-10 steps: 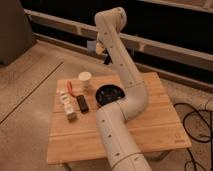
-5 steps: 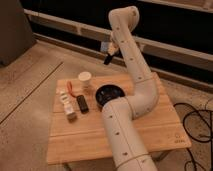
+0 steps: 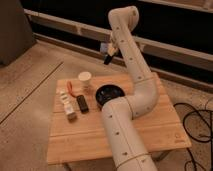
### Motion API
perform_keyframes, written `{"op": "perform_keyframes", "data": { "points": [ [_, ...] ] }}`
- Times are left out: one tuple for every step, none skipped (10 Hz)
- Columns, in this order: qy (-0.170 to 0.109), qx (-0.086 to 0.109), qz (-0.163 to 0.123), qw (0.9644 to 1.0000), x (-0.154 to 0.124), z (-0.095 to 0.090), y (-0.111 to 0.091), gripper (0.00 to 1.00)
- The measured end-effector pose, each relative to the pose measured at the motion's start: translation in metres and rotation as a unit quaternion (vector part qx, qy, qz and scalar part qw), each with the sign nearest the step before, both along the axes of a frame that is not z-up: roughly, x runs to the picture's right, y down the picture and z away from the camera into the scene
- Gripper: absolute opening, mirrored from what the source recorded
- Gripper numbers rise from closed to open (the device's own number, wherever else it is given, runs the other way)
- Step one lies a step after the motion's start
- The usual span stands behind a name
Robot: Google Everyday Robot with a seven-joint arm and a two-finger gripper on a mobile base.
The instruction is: Place the white sponge in the ceramic bowl
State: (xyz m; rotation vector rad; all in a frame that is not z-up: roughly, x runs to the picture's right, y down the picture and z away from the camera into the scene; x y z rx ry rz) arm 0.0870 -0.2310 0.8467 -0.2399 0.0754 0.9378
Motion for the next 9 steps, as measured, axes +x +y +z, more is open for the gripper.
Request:
{"op": "perform_keyframes", "data": {
  "points": [
    [0.0, 0.0, 0.0, 1.0, 0.0, 0.0, 0.0, 0.0],
    [0.001, 0.0, 0.0, 1.0, 0.0, 0.0, 0.0, 0.0],
    [0.001, 0.0, 0.0, 1.0, 0.001, 0.0, 0.0, 0.0],
    [0.001, 0.0, 0.0, 1.0, 0.001, 0.0, 0.0, 0.0],
    [0.001, 0.0, 0.0, 1.0, 0.001, 0.0, 0.0, 0.0],
    [0.001, -0.001, 0.002, 1.0, 0.002, 0.001, 0.001, 0.0],
    [0.002, -0.008, 0.01, 0.9999, 0.007, 0.006, 0.003, 0.0],
    [0.006, -0.021, 0.022, 0.9995, 0.014, 0.016, 0.009, 0.0],
    [0.011, -0.043, 0.04, 0.9982, 0.027, 0.032, 0.02, 0.0]
  ]
}}
